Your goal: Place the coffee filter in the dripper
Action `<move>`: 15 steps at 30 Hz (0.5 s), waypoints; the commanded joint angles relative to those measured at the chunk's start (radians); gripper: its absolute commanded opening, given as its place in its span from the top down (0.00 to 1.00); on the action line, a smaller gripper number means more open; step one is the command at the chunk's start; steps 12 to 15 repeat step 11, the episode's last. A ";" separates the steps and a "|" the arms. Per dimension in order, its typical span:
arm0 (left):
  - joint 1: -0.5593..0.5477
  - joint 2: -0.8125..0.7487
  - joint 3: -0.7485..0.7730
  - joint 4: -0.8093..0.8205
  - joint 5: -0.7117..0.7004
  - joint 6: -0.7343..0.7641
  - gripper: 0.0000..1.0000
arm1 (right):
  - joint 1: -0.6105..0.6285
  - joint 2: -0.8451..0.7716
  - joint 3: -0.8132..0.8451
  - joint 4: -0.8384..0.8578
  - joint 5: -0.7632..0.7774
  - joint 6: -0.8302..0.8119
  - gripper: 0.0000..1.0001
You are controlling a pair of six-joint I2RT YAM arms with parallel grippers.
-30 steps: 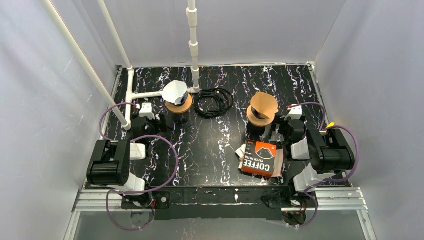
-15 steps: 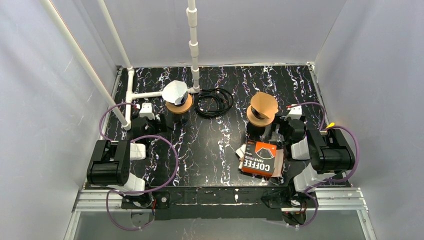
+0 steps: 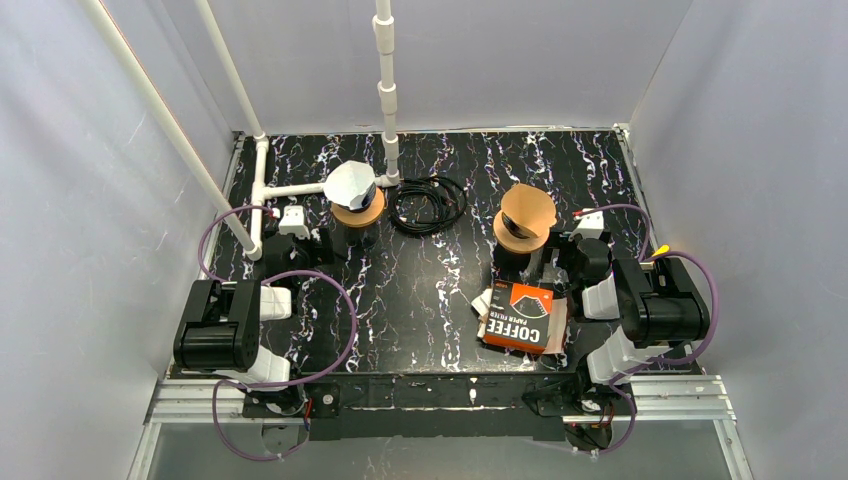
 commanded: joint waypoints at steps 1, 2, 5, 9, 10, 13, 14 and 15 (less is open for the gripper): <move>0.003 -0.006 -0.009 0.026 -0.001 0.004 0.02 | 0.001 0.000 0.028 0.033 -0.010 -0.019 0.02; 0.003 -0.005 -0.009 0.026 0.000 0.004 0.02 | 0.002 0.000 0.028 0.033 -0.008 -0.019 0.02; 0.003 -0.006 -0.008 0.026 -0.001 0.003 0.02 | 0.001 0.000 0.028 0.033 -0.010 -0.019 0.02; 0.003 -0.003 -0.006 0.026 -0.001 0.004 0.02 | 0.001 0.000 0.029 0.033 -0.009 -0.019 0.01; 0.003 -0.005 -0.008 0.025 0.000 0.004 0.02 | 0.001 0.000 0.028 0.033 -0.009 -0.019 0.01; 0.003 -0.006 -0.009 0.026 0.002 0.004 0.02 | 0.001 0.000 0.028 0.033 -0.009 -0.019 0.02; 0.003 -0.006 -0.009 0.026 0.002 0.004 0.02 | 0.001 0.000 0.028 0.033 -0.009 -0.019 0.02; 0.003 -0.006 -0.009 0.026 0.002 0.004 0.02 | 0.001 0.000 0.028 0.033 -0.009 -0.019 0.02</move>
